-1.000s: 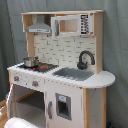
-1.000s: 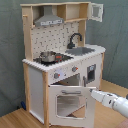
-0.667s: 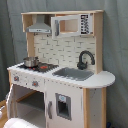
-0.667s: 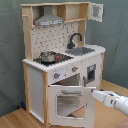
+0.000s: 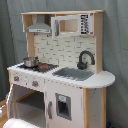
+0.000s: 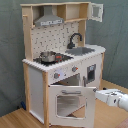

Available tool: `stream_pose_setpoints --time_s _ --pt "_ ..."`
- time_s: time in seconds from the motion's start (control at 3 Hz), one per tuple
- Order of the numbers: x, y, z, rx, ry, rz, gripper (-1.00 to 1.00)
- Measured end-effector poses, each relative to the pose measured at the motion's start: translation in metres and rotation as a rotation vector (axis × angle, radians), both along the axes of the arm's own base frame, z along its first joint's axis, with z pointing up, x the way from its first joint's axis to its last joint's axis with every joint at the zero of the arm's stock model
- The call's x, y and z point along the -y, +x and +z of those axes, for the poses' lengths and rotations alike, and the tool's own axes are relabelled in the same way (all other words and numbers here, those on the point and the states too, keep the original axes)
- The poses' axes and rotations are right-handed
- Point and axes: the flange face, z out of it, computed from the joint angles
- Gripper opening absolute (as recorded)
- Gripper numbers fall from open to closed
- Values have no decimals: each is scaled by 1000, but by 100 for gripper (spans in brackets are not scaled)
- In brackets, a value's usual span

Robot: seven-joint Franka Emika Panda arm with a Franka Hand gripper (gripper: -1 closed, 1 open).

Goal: Play with the kitchen

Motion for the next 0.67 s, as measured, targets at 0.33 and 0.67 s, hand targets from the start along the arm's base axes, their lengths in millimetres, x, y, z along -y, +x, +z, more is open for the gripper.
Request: stream_pose_setpoints --time_s 0.33,0.67 --pt "7 -4 5 -14 -55 9 100" --pt "16 -8 9 -27 -112 16 100"
